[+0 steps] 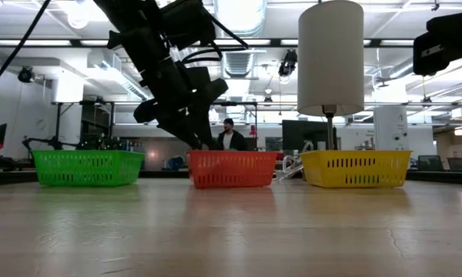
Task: Pick and place Stapler, Stapler remover, tape
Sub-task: Put the red tape into the orange basket, then put the green tape into the orange basket
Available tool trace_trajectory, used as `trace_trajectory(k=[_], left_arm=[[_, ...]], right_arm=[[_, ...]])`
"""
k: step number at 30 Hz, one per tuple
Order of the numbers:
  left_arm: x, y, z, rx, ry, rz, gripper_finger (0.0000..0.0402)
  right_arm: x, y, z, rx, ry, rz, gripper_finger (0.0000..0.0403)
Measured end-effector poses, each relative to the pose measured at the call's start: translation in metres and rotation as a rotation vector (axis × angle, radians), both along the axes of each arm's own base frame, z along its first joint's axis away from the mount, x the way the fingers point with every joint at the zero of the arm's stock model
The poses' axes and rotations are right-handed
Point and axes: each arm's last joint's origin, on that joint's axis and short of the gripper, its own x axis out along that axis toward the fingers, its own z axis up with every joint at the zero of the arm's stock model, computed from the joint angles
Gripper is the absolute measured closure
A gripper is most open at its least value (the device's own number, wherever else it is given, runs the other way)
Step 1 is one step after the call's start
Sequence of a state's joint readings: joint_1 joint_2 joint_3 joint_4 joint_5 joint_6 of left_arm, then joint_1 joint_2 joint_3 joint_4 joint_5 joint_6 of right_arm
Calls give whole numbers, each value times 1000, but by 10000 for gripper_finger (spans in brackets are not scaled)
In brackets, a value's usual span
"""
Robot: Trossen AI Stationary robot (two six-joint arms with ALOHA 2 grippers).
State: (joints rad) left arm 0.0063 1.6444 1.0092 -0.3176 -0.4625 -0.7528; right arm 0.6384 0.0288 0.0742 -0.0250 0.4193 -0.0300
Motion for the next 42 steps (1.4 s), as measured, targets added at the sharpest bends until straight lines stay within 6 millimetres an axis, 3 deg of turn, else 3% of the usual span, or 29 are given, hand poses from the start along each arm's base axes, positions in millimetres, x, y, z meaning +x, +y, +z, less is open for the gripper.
trace_trajectory(k=[6,10,15,22,31,37,42], left_arm=[[0,-3,6,-13,-16,-32,219],[0,-16,18,-68,-62,-101,220],[-1,-47,22,-131,-93,-214,221],[-12,-107,22,-189,-91,-404,221],[-47,-188,21,-341,-52,-645,225],[-81,-227,18,-476,-4,-605,225],[-111,-246,12,-511,108,-571,226]], right_arm=[[0,0,0,-4,-1,0,394],[0,0,0,0,0,0,394],[0,0,0,0,0,0,394],[0,0,0,0,0,0,394],[0,0,0,-1,-1,0,394],[0,0,0,0,0,0,394],[0,0,0,-3,-1,0,394]])
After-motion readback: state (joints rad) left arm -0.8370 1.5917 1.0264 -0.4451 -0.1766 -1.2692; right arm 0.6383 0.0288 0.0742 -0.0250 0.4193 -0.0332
